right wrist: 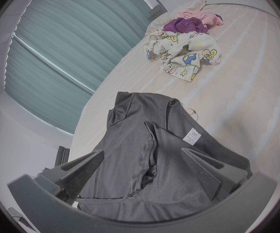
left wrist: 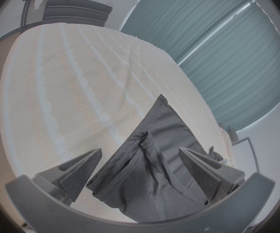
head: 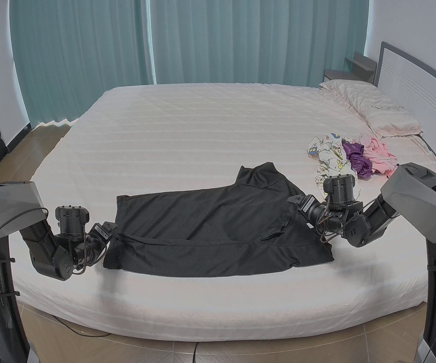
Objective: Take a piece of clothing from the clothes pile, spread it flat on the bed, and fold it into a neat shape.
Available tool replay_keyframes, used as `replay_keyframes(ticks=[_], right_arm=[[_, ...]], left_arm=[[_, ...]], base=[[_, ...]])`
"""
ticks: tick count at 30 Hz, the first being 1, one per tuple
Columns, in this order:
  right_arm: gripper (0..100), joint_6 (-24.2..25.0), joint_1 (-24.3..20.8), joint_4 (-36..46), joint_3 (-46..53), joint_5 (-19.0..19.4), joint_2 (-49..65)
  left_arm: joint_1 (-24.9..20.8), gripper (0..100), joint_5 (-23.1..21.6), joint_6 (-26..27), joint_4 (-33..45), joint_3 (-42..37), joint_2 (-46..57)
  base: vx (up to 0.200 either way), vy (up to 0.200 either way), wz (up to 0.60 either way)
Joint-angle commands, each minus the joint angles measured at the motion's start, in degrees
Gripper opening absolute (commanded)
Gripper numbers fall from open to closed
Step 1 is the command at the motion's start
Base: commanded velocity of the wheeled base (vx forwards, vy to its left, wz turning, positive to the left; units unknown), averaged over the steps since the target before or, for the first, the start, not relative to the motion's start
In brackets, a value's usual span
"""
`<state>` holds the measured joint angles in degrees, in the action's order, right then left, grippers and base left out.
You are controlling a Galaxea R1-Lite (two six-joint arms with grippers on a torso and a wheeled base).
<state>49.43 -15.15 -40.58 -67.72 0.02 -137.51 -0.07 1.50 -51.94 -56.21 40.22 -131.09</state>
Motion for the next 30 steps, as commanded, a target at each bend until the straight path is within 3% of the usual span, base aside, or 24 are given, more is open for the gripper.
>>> replay_keyframes(ticks=[1, 5, 8, 18, 30], right_arm=[[100, 0.14, -0.76, -0.02, 0.39, -0.11, 0.31], [100, 0.14, -0.84, -0.11, 0.75, -0.73, 0.66], [100, 0.05, -1.11, -0.11, 0.66, -2.49, 0.58], [100, 0.14, -1.37, 0.15, 0.75, -2.66, 1.37], [100, 0.14, -2.60, 4.72, 2.42, -1.25, 0.75]], left_arm=[[0.42, 100, -0.44, -1.93, -0.74, -0.75, 2.15], [1.22, 100, -3.96, -2.64, -2.41, -2.25, 4.00], [1.22, 100, -4.40, -2.64, -2.41, -2.60, 4.08], [1.22, 100, -4.40, -2.64, -2.41, -2.69, 4.52], [1.04, 100, -4.31, -2.37, -2.41, -2.69, 4.08]], base=[[0.000, 0.000, 0.00], [0.100, 0.000, 0.00], [0.200, 0.000, 0.00], [0.200, 0.000, 0.00], [0.000, 0.000, 0.00]])
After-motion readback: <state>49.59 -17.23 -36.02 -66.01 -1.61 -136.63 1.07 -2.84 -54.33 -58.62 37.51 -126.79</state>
